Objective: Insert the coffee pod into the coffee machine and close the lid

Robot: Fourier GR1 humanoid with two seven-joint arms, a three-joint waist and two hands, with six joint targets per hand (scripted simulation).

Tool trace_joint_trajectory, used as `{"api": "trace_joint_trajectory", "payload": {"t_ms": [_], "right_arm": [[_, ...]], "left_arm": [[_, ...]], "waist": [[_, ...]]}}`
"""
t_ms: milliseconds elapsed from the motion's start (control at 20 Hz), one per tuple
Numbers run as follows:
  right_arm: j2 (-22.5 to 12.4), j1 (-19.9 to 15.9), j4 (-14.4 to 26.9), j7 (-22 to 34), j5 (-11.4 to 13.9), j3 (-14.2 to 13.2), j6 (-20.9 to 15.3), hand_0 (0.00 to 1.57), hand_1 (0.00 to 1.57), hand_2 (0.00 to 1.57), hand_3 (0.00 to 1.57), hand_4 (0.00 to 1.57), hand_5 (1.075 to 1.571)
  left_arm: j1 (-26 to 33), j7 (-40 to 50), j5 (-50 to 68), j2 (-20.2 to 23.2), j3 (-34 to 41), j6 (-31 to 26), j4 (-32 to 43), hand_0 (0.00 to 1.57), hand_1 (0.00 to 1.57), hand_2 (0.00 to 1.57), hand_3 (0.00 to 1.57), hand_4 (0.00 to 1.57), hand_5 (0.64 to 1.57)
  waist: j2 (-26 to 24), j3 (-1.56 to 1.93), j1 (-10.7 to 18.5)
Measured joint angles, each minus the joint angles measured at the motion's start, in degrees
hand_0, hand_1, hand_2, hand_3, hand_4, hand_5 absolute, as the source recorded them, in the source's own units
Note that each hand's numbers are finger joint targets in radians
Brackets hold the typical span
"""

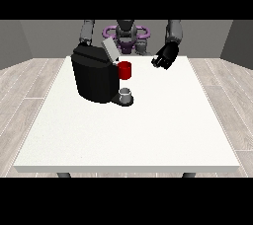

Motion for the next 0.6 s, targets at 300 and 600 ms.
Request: {"api": "trace_joint_trajectory", "payload": {"t_ms": [300, 600], "right_arm": [[-0.27, 0.50, -0.28, 0.17, -1.19, -0.36, 1.61, 0.00, 0.00, 0.00, 0.00, 0.00, 1.571], [-0.59, -0.53, -2.01, 0.25, -1.99, -0.58, 2.59, 0.00, 0.00, 0.00, 0.00, 0.00, 1.571]], "left_arm": [[-2.30, 2.48, 0.10, -0.94, 0.65, -3.91, -1.85, 1.42, 1.42, 1.40, 1.33, 0.53, 1.571], [-7.31, 5.10, 0.78, -1.23, 2.14, -7.48, -3.00, 1.38, 1.38, 1.40, 1.38, 0.52, 1.571]], "waist": [[-2.05, 0.00, -0.61], [-2.29, -0.01, -2.40]]}}
